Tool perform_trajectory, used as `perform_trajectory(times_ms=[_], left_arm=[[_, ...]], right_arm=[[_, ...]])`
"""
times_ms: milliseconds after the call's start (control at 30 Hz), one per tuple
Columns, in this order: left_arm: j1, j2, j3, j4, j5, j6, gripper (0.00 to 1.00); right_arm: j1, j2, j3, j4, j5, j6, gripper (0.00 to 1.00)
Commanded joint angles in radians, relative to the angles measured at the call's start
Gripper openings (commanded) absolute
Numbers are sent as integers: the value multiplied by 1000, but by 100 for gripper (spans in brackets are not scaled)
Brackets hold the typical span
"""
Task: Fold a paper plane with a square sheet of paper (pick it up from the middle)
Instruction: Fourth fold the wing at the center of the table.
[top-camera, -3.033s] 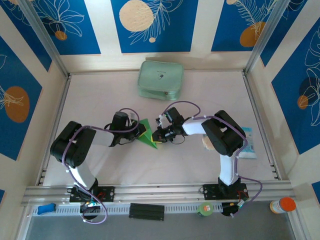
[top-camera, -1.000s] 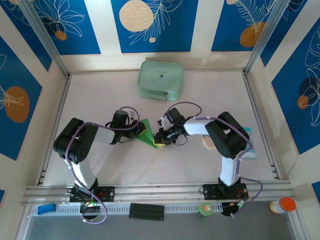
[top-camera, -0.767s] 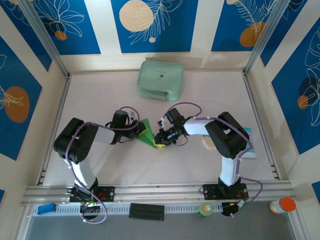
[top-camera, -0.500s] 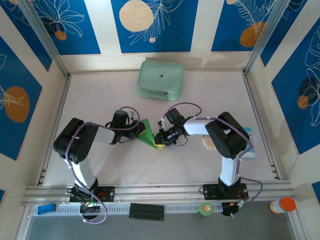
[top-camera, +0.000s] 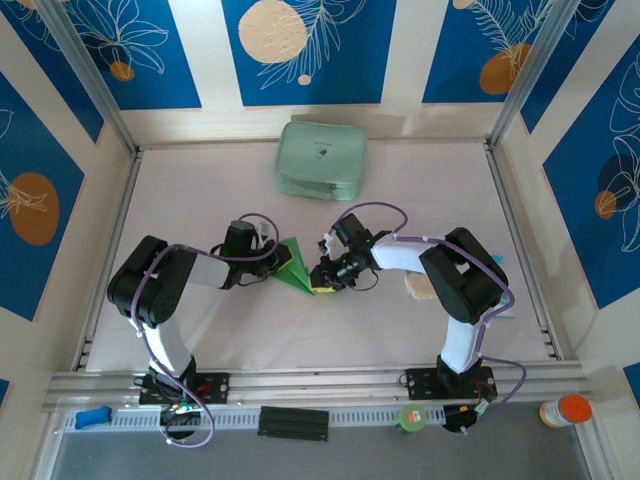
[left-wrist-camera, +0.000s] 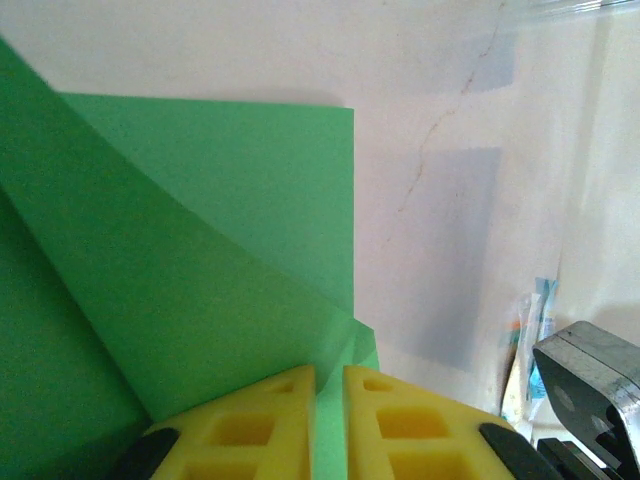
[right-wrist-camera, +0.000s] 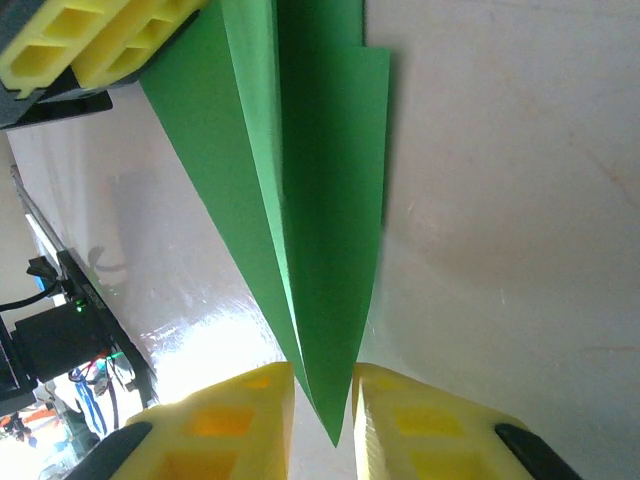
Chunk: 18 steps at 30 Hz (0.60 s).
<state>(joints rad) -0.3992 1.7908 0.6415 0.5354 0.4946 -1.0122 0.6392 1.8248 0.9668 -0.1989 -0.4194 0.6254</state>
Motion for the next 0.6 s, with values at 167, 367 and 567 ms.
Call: perform_trajectory(times_ms=[167, 367, 567], left_arm=[[11, 21, -19, -11, 3, 7, 16], [11, 20, -20, -13, 4, 5, 16], [10, 19, -20, -12, 4, 4, 16]], right_arm=[[1, -1, 27, -14, -32, -1, 20], [1, -25, 29, -16, 18, 7, 22], [10, -19, 51, -34, 26, 2, 25]])
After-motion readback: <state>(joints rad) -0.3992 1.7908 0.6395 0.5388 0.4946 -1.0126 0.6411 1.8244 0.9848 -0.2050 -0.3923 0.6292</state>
